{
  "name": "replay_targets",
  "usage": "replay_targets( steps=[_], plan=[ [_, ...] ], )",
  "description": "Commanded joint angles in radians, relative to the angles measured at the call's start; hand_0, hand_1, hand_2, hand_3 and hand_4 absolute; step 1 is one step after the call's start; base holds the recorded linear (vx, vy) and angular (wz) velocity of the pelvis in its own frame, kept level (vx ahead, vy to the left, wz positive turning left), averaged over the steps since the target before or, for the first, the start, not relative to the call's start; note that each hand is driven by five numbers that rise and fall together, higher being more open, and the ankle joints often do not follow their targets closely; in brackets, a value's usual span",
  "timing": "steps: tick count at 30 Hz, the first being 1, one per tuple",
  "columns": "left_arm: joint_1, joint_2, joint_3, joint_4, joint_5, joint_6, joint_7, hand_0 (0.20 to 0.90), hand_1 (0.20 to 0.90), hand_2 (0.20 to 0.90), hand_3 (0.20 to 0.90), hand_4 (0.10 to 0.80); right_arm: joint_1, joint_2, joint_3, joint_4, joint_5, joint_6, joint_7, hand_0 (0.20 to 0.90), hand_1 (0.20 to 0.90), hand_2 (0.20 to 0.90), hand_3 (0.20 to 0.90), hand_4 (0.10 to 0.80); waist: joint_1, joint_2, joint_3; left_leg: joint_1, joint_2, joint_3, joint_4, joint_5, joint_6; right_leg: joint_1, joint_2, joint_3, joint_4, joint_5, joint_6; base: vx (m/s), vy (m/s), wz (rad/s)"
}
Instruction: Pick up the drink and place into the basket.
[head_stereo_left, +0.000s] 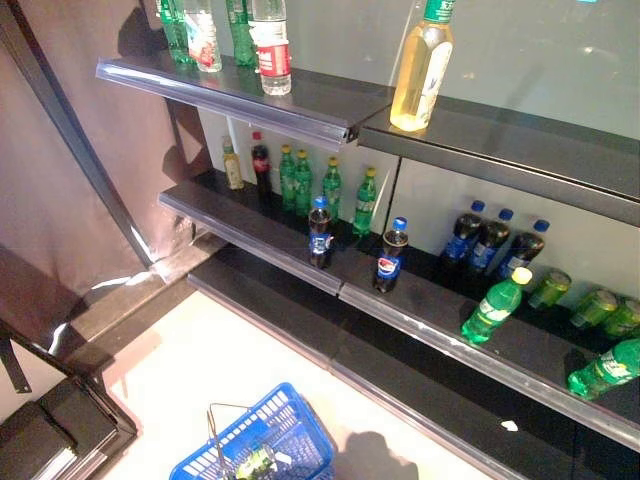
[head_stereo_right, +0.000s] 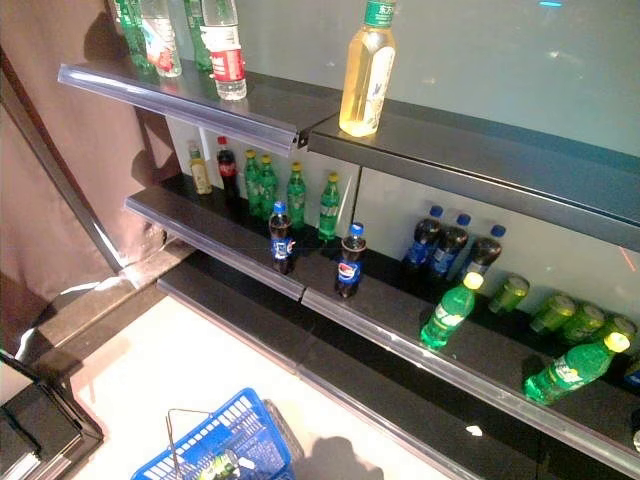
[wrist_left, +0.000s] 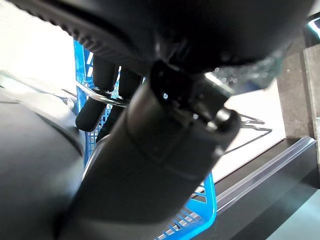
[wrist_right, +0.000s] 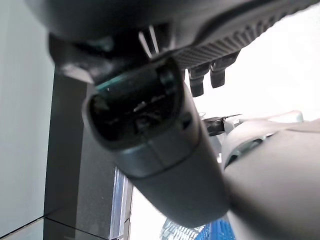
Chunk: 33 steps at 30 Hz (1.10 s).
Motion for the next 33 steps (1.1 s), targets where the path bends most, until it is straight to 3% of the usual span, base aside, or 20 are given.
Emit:
replay_targets(
  steps=[1, 16, 25, 29, 33],
  plan=[
    [-0.061, -0.016, -0.015, 0.000, 0.040, -0.055, -0.025, 0.300, 0.300, 0.300, 0.200, 0.100, 0.002, -0.010, 0.012, 0.101, 0.009, 0.018, -0.011, 0.900, 0.900, 0.900, 0.900, 0.800, 0.016, 0.009, 0.042, -0.005, 0.018, 0.027, 0.001, -0.022, -0.011, 0.016, -0.051, -0.028, 0.008, 0.021, 0.061, 0.000, 0.000, 0.00],
    [-0.064, -0.012, -0.010, -0.016, 0.020, -0.070, -0.025, 0.300, 0.300, 0.300, 0.200, 0.100, 0.002, -0.014, 0.019, 0.084, -0.027, -0.025, -0.031, 0.900, 0.900, 0.900, 0.900, 0.800, 0.004, 0.011, 0.054, 0.002, 0.025, 0.034, 0.001, -0.025, -0.009, 0.012, -0.052, -0.008, 0.011, 0.016, 0.063, 0.002, -0.001, -0.03],
    [-0.069, -0.004, -0.025, -0.030, 0.043, -0.063, -0.016, 0.300, 0.300, 0.300, 0.200, 0.100, -0.007, -0.024, 0.128, -0.014, -0.240, -0.179, -0.112, 0.900, 0.900, 0.900, 0.900, 0.800, 0.004, -0.001, 0.058, 0.007, 0.023, 0.031, 0.001, -0.027, -0.005, 0.015, -0.054, 0.003, 0.014, 0.015, 0.064, 0.001, 0.000, -0.01],
    [-0.070, 0.014, -0.029, -0.054, 0.053, -0.049, -0.014, 0.300, 0.300, 0.300, 0.200, 0.100, -0.003, -0.042, 0.153, -0.134, -0.148, -0.250, -0.074, 0.900, 0.900, 0.900, 0.900, 0.800, -0.002, -0.016, 0.064, 0.005, 0.025, 0.036, 0.006, -0.027, -0.003, 0.010, -0.055, 0.012, 0.018, 0.018, 0.066, -0.007, -0.008, 0.00],
    [-0.064, 0.024, -0.032, -0.082, 0.059, -0.035, -0.008, 0.300, 0.300, 0.300, 0.200, 0.100, 0.013, -0.065, 0.163, -0.280, -0.111, -0.263, -0.052, 0.900, 0.900, 0.900, 0.900, 0.800, -0.011, -0.024, 0.066, 0.005, 0.025, 0.040, 0.008, -0.027, 0.000, 0.006, -0.053, 0.018, 0.017, 0.022, 0.068, -0.023, -0.022, -0.01]
  ],
)
